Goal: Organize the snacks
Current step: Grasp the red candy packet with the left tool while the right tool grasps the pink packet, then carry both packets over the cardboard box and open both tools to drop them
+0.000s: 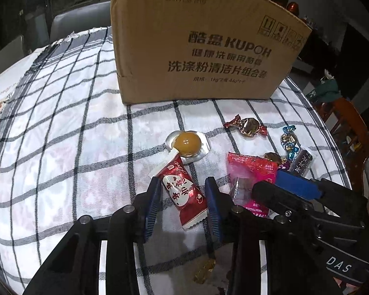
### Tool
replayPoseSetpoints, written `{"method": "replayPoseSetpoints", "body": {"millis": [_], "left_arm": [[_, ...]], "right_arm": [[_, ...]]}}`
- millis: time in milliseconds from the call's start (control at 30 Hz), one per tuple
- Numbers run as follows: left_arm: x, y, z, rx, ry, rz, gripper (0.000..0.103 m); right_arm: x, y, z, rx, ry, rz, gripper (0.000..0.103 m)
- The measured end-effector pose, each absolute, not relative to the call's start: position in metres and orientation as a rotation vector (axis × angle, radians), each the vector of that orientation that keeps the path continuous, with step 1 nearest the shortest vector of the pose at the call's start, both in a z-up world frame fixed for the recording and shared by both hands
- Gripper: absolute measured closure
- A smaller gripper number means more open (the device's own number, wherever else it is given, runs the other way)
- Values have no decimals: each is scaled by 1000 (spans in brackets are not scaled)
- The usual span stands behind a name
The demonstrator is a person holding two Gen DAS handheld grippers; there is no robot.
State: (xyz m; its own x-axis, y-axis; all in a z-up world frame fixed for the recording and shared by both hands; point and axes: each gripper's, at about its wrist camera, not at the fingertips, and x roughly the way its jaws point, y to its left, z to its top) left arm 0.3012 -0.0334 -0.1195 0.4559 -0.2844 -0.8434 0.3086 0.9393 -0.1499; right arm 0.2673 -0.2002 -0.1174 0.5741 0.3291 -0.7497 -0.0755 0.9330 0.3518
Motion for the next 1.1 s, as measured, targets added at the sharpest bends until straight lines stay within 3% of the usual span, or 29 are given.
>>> {"method": "replayPoseSetpoints", "body": {"millis": [267,533,1100], "left_arm": [[306,-33,-124,19,1041,-348,71],[302,-33,-122,33,1027,-361,79],[268,-21,-78,25,903,-355,79]], "right_arm": [[271,-192,-119,259,927,260,65],[268,-187,-109,210,877,272,90],[249,-193,-82,218,800,256,95]]}}
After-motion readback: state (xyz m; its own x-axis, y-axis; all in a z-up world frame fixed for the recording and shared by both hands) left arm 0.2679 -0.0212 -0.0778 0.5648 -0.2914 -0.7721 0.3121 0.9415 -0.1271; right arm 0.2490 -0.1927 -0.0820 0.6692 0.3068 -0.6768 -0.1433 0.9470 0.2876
